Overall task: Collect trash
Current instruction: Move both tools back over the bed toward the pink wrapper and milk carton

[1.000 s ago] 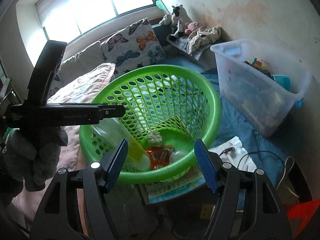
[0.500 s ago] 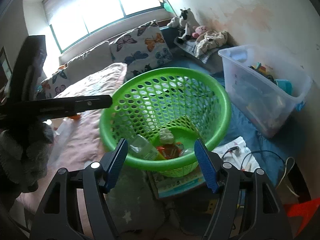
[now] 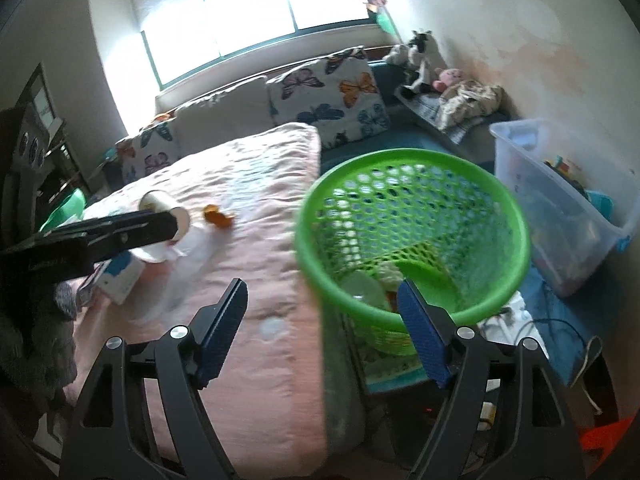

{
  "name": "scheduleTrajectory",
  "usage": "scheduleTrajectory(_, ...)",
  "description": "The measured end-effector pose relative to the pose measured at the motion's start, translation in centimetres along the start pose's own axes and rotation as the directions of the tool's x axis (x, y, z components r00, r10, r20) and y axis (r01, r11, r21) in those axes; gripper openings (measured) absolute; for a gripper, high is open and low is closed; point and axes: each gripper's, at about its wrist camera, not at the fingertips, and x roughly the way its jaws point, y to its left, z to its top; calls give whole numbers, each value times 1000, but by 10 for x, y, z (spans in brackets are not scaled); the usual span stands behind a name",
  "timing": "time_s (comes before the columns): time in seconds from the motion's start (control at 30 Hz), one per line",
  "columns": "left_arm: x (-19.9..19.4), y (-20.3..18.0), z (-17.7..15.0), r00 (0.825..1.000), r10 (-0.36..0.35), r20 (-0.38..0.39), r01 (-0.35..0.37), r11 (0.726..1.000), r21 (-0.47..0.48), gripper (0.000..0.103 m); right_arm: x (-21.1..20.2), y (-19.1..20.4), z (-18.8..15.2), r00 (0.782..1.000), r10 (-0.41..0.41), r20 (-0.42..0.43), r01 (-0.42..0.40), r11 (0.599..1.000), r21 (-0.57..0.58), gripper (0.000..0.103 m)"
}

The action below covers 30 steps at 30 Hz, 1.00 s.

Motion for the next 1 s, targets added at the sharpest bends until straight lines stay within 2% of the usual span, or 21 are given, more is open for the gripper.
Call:
scheduleTrajectory(0.2, -31, 39, -24, 997, 72, 30, -70, 995, -68, 62, 6, 32, 5, 999, 45, -9, -45, 998, -53, 78)
scheduleTrajectory(0.37, -57, 77, -41, 985, 163, 48, -155, 978, -140, 65, 11, 54, 8, 997, 78, -15, -80, 993, -90, 79)
scheduleTrajectory(0.63, -90, 144, -73, 941, 335, 46, -315, 916, -248, 76, 19, 80, 8, 993, 116, -35, -120, 984, -134, 80)
scheduleTrajectory(0.8, -98, 177, -96, 914, 406, 5, -389, 877, -281, 81, 24, 91, 8, 990, 133, -47, -139, 979, -149, 80)
scheduleTrajectory(0.97, -95, 197, -113, 903, 428, -48, -423, 862, -280, 84, 30, 101, 9, 987, 148, -65, -157, 973, -169, 80)
scheduleTrajectory(1.0, -94, 202, -116, 906, 420, -54, -418, 864, -281, 84, 31, 103, 10, 986, 152, -70, -162, 971, -174, 80)
